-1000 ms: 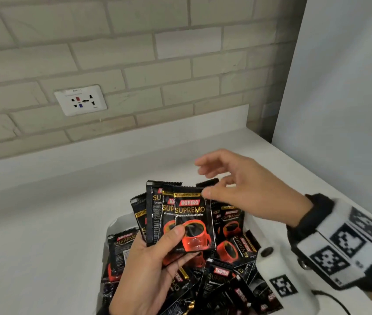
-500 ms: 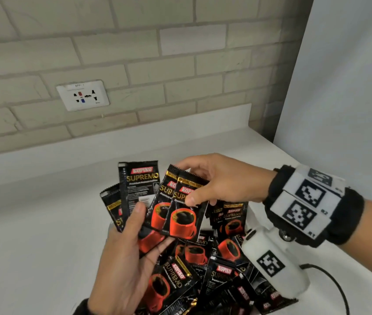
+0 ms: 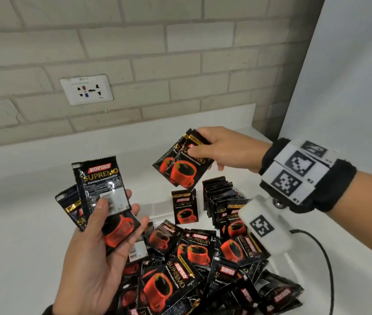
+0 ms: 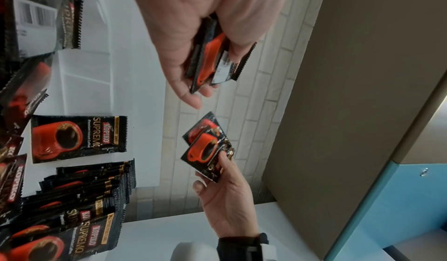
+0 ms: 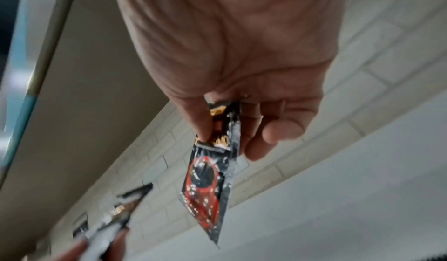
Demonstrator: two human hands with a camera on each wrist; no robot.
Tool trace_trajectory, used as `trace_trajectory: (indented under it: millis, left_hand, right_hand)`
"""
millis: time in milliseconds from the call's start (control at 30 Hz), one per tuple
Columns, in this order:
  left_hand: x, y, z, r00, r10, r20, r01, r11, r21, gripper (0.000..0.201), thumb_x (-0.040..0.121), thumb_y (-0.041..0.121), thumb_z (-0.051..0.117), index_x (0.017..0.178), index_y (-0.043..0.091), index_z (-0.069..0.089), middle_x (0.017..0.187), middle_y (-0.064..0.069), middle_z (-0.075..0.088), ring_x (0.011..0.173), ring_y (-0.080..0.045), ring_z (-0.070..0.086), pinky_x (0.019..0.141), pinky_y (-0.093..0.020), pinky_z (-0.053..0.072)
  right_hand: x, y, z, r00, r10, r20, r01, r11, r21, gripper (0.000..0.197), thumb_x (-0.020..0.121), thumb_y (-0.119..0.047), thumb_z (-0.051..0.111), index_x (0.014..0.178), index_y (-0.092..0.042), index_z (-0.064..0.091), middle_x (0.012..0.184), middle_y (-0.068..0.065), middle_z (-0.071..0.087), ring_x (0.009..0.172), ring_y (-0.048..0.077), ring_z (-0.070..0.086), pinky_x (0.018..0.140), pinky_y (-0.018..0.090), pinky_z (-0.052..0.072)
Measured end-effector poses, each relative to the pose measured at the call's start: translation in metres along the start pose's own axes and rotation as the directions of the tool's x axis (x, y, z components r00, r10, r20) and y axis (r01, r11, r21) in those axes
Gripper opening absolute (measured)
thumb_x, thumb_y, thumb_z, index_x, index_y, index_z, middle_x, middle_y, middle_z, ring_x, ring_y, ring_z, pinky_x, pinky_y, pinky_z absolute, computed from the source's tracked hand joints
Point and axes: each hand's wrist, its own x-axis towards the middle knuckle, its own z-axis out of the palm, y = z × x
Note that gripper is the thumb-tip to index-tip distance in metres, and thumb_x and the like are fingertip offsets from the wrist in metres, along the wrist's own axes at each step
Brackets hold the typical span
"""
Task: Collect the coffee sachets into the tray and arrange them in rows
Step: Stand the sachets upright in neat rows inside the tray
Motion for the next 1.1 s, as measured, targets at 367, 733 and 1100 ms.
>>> trace_trajectory:
  millis: [367, 733, 1100]
  left_hand:
    - [0.001, 0.000, 0.001, 1.000, 0.030, 0.010, -0.030, 0.997, 0.066, 0.023, 0.064, 0.029, 0.055, 0.050, 0.024, 0.073, 0.077, -0.004, 0.075, 0.070, -0.018, 0.072, 0.051, -0.034, 0.058]
    - [0.003, 0.000, -0.003, 0.999, 0.023, -0.039, -0.020, 0.998, 0.064, 0.032, 0.074, 0.029, 0.056, 0.048, 0.022, 0.072, 0.077, -0.006, 0.074, 0.071, -0.018, 0.072, 0.049, -0.032, 0.057]
    - [0.007, 0.001, -0.011, 1.000, 0.020, 0.015, -0.021, 0.996, 0.087, 0.024, 0.068, 0.030, 0.056, 0.054, 0.021, 0.074, 0.088, -0.007, 0.074, 0.077, -0.020, 0.072, 0.053, -0.033, 0.058]
  right_hand:
    - [0.036, -0.011, 0.038, 0.962, -0.008, 0.273, 0.197, 0.713, -0.672, 0.027, 0.089, -0.014, 0.052, 0.115, -0.008, 0.057, 0.075, -0.005, 0.042, 0.072, 0.016, 0.044, 0.048, 0.021, 0.028]
    - [0.055, 0.009, 0.065, 0.943, 0.072, 0.326, 0.255, 0.477, -0.841, 0.019, 0.084, -0.023, 0.064, 0.096, -0.009, 0.064, 0.082, 0.006, 0.064, 0.063, 0.017, 0.048, 0.045, 0.020, 0.030]
    - [0.062, 0.015, 0.083, 0.928, 0.042, 0.370, 0.333, 0.355, -0.874, 0.013, 0.089, -0.012, 0.052, 0.077, -0.009, 0.049, 0.070, 0.001, 0.043, 0.060, 0.016, 0.045, 0.043, 0.022, 0.029]
